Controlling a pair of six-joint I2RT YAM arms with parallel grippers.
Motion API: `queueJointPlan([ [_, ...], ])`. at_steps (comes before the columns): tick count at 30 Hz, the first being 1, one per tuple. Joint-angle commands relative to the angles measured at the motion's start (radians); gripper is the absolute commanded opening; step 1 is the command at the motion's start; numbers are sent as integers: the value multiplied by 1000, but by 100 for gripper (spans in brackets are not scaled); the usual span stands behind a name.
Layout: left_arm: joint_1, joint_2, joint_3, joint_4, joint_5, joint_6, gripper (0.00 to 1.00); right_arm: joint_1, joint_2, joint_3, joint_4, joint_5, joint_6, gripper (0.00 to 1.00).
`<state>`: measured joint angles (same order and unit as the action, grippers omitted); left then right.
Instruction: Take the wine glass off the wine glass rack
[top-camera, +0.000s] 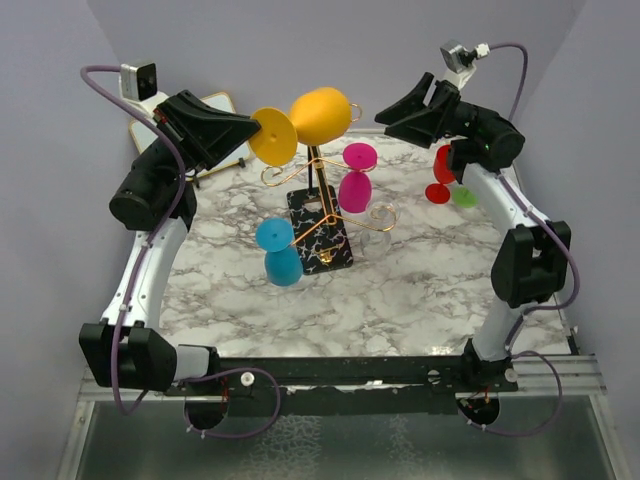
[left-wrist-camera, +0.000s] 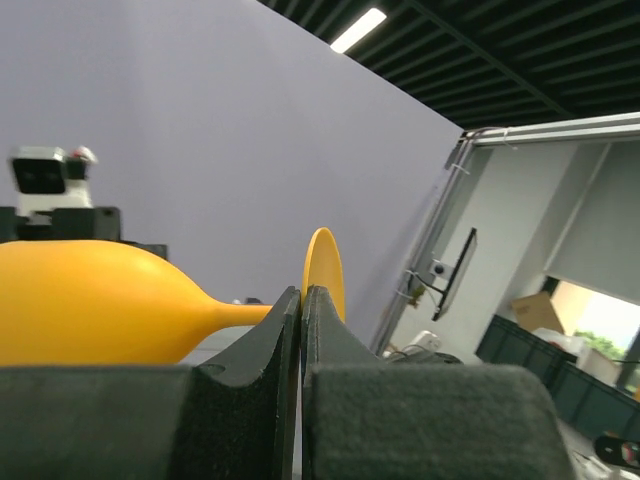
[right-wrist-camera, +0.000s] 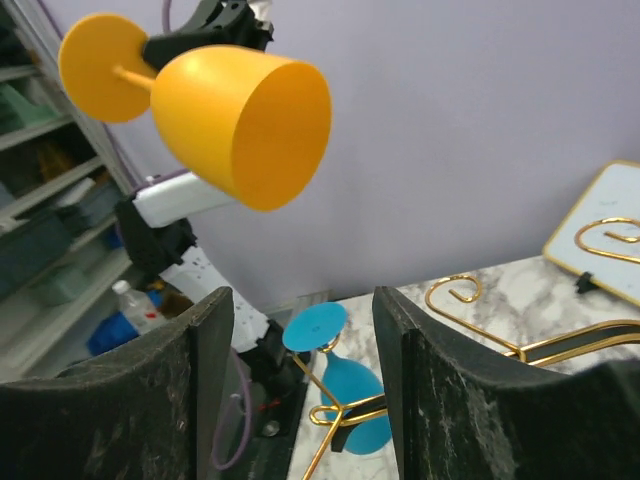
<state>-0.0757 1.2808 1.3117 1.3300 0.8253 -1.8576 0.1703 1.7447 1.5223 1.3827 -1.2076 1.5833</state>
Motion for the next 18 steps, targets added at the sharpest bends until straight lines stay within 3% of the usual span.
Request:
queueJointPlan([
  [1, -15, 26, -10, 269, -15, -178, 0, 32, 127, 196, 397, 4, 319, 59],
  [11, -38, 18, -37, 259, 3, -146, 0, 137, 191, 333, 397, 42, 292, 60],
  [18, -40, 27, -51, 272, -4, -144, 0, 199, 150, 302, 396, 43, 262, 59],
])
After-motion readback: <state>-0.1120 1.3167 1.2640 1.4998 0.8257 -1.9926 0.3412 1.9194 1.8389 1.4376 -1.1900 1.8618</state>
